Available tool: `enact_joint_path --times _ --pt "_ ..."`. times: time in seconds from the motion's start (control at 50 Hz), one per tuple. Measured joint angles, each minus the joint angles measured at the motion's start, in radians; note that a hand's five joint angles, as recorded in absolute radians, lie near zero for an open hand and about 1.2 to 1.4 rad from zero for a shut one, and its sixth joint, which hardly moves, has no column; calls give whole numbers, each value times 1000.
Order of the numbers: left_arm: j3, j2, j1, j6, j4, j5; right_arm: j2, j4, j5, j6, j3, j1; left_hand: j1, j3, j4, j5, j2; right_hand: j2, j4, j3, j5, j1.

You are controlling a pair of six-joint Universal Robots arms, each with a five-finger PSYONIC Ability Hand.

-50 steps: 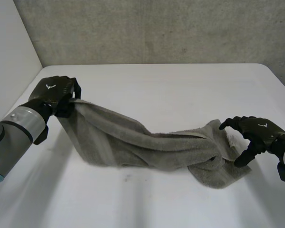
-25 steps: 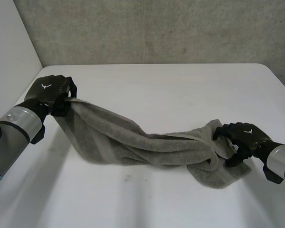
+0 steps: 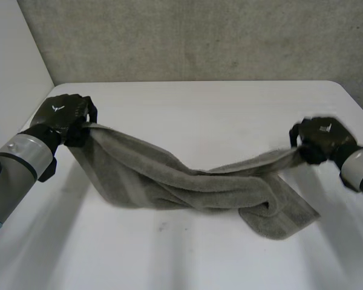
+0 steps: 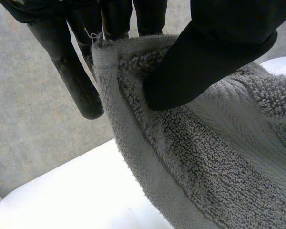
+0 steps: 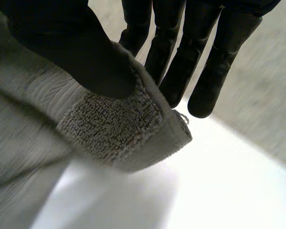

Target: Fold the towel.

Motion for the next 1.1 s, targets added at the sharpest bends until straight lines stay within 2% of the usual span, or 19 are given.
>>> enact_joint_path --times 0.12,0.24,0.38,0.54,0.68,0.76,0.78,0.8,0.82,0.88,0.98,1.08,1.1 --pt "7 14 5 3 -5 0 -107 67 -8 19 -95 4 0 0 0 0 0 2 4 3 4 4" --pt "8 45 15 6 -18 1 -151 278 -46 -3 -232 4 0 0 0 0 0 5 6 5 7 6" --pt "15 47 21 8 -52 3 -35 581 -57 -164 -369 50 0 0 0 0 0 5 6 5 8 6" --pt "49 -39 20 25 -63 2 155 688 12 -273 -488 124 0 0 0 0 0 5 7 5 8 6" --pt "153 -161 16 114 -60 2 269 676 56 -264 -633 139 0 0 0 0 0 5 7 5 8 7" --pt "357 -287 9 198 -60 -2 353 626 69 -208 -859 166 0 0 0 0 0 5 7 5 8 8" --pt "357 -287 9 198 -60 -2 353 626 69 -208 -859 166 0 0 0 0 0 5 7 5 8 8" --pt "452 -325 4 208 -59 -3 383 577 77 -162 -975 178 0 0 0 0 0 6 7 5 8 8" --pt "492 -338 2 208 -58 -4 391 559 81 -145 -1010 182 0 0 0 0 0 6 7 5 8 8" --pt "690 -382 -18 175 -29 -7 418 402 133 -22 -1206 193 0 0 0 0 0 6 7 5 8 9" --pt "925 -398 -50 72 86 -29 411 151 232 154 -1390 197 0 0 0 0 0 6 7 5 8 9" --pt "995 -377 -60 -17 177 -74 380 58 267 229 -1418 198 0 0 0 0 0 6 7 5 8 9" --pt "1001 -361 -60 -65 215 -104 358 37 270 253 -1400 198 0 0 0 0 0 6 7 5 8 9"
